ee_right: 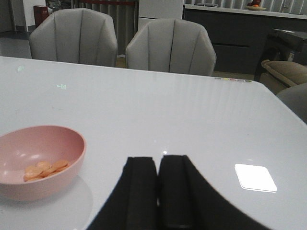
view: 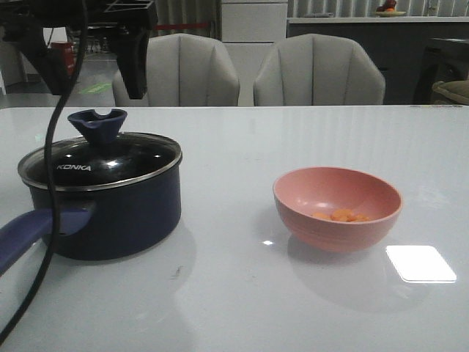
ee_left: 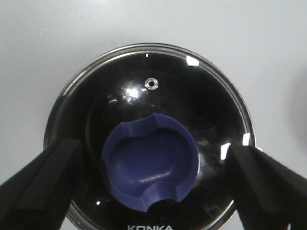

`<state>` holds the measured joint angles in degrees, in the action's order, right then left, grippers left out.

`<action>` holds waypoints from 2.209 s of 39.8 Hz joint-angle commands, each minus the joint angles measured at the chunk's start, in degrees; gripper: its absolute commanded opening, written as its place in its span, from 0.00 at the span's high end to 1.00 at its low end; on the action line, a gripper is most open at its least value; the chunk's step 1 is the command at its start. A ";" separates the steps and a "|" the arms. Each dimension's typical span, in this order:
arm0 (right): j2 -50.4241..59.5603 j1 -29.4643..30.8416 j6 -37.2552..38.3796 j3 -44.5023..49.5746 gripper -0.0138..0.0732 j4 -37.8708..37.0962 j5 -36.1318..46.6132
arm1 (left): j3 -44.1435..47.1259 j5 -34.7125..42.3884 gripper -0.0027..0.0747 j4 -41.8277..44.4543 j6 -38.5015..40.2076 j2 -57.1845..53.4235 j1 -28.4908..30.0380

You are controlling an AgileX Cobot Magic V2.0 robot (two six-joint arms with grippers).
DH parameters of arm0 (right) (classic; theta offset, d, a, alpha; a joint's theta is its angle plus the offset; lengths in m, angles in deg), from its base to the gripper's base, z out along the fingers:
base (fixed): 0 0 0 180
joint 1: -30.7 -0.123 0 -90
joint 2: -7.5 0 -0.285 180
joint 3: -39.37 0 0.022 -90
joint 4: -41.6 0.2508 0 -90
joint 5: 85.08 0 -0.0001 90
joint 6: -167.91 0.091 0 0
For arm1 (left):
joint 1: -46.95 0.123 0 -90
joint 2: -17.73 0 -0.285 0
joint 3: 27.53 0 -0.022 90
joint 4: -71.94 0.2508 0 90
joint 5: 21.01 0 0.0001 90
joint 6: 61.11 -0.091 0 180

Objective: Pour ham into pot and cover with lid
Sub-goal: 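Lower the left gripper onto the purple knob of the glass lid and grasp it, then lift the glass lid off the saucepan with the left gripper and set it aside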

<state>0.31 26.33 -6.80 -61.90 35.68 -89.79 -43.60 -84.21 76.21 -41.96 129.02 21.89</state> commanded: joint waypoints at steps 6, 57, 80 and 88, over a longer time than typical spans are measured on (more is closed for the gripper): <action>1.16 0.42 0.03 -0.27 0.68 -0.80 4.71 | -4.75 -3.34 0.15 0.40 2.67 0.79 -0.35; 1.16 0.42 0.03 -0.27 0.68 -0.80 4.71 | -8.28 -9.08 0.68 0.29 3.06 4.49 -0.35; 1.16 0.42 0.03 -0.27 0.68 -0.80 4.71 | -4.83 -9.49 0.68 0.42 -3.67 -5.47 9.39; 1.16 0.42 0.03 -0.27 0.68 -0.80 4.71 | 4.18 -5.24 0.68 0.11 -5.64 -11.25 19.00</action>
<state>0.31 26.33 -6.80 -61.90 35.68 -89.79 -41.10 -92.29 76.02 -46.87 123.01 37.85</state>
